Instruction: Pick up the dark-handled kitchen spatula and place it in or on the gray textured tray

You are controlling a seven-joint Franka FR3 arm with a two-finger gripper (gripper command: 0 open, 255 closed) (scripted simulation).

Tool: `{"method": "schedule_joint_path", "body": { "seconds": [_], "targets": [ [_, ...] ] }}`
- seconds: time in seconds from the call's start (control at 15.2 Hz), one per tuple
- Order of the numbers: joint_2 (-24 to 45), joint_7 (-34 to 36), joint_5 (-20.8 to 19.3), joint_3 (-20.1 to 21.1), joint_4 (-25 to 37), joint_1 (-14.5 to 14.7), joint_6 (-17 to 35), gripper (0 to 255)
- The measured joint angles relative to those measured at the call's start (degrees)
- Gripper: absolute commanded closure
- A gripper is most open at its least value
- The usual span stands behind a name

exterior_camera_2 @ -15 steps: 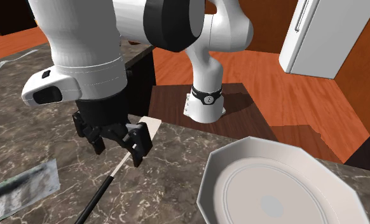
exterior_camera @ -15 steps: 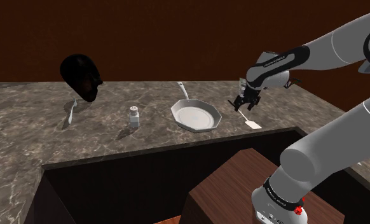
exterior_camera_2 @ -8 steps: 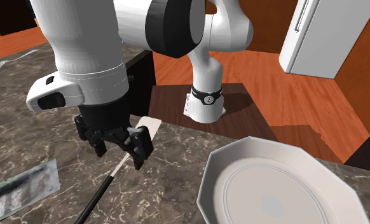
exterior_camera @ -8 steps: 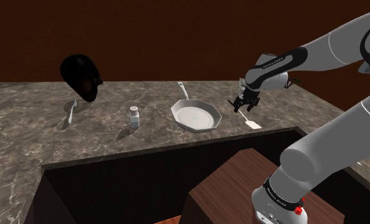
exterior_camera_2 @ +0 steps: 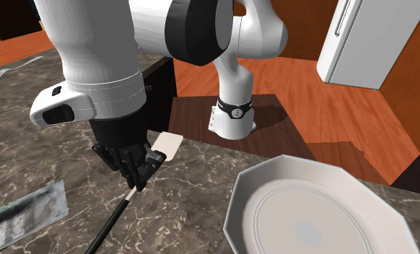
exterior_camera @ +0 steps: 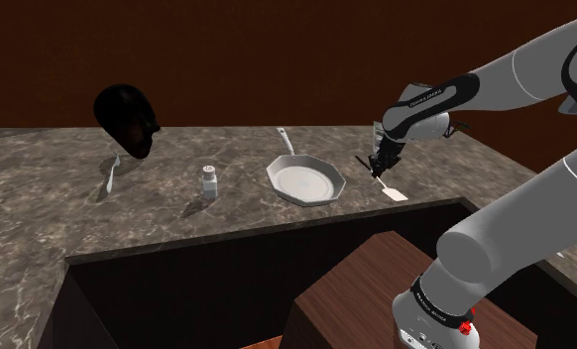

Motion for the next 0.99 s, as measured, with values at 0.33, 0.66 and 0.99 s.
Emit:
{"method": "schedule_joint_path", "body": {
  "seconds": [0.33,0.66,0.99],
  "targets": [
    [-0.76,0.24,-0.19,0.18,0.41,-0.05,-1.14,255],
    [-3.31,0.67,-0.74,0.61,2.31,-0.3,-5.51,255],
    [-5.93,1.17,-1.19,1.19,4.12,-0.49,-9.89,255]
  ]
}}
